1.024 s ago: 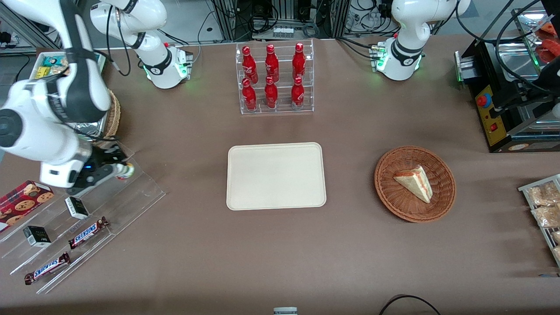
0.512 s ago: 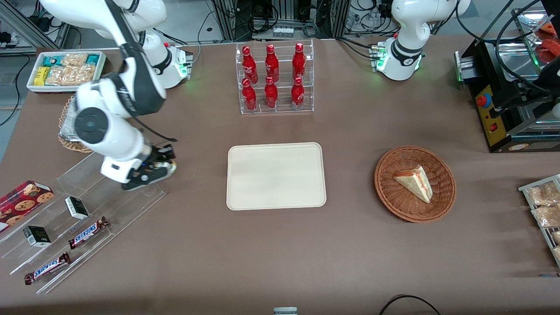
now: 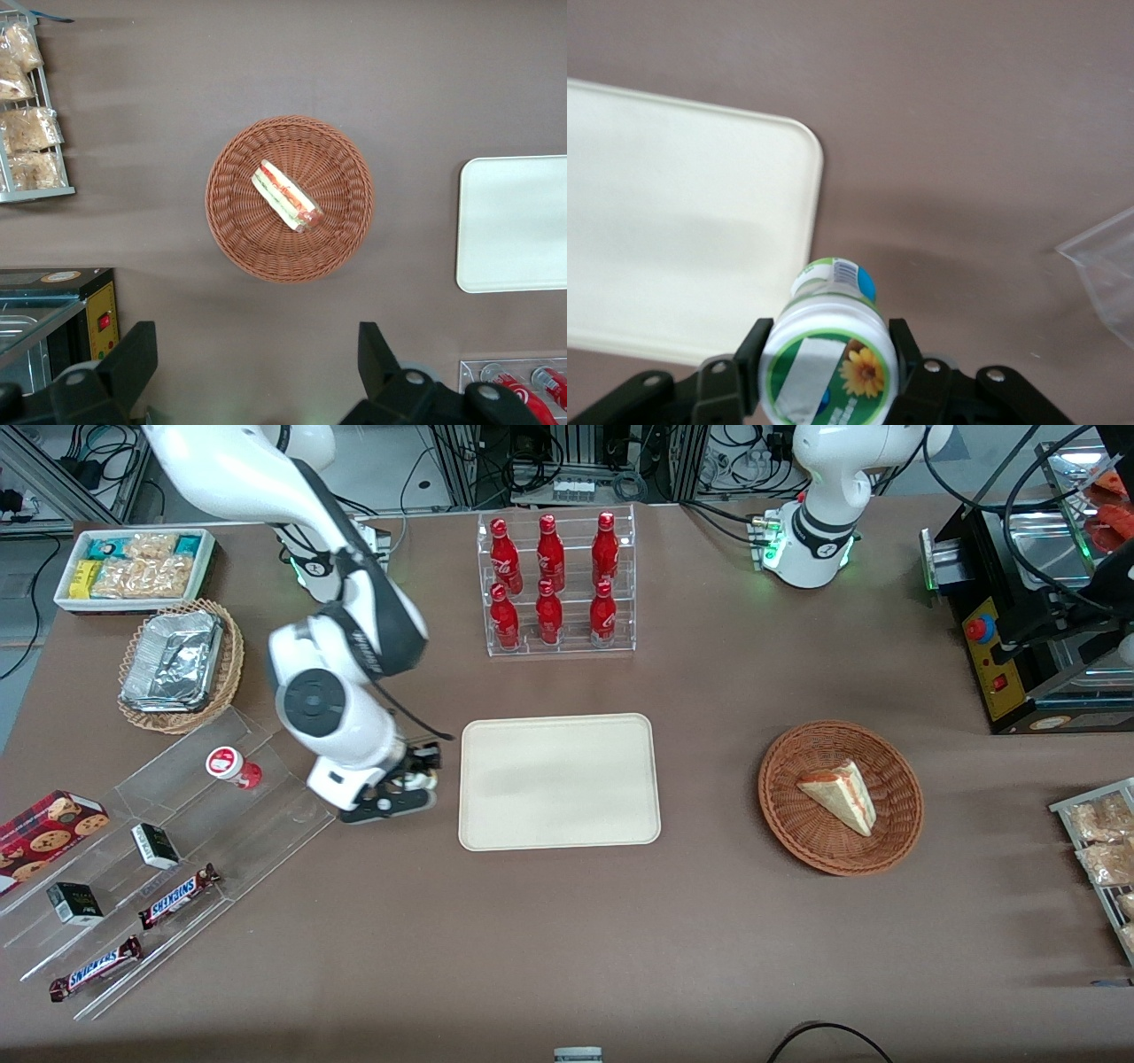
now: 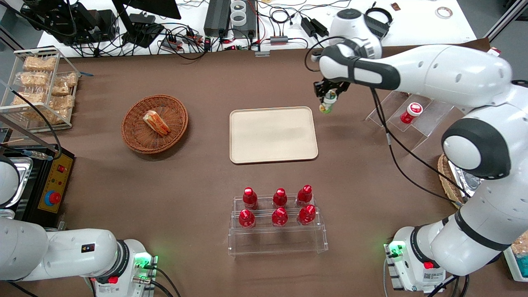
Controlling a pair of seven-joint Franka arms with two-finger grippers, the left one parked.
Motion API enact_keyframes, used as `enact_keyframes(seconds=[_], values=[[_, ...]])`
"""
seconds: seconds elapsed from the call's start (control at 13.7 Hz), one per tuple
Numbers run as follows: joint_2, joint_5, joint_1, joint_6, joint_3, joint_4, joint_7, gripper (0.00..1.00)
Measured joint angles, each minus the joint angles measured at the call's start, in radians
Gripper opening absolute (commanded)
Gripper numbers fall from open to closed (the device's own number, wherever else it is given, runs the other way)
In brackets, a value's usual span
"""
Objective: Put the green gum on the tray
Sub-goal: 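Lift the gum tub and carry it over the cream tray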
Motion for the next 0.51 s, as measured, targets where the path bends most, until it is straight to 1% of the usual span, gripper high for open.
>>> enact_keyframes(seconds=[0.29, 0.51], values=[[0.106, 0.000, 0.092, 0.045, -0.001, 0.074, 0.173, 0.00], [0.168, 0.000, 0.142, 0.062, -0.001, 0.131, 0.275, 0.00]])
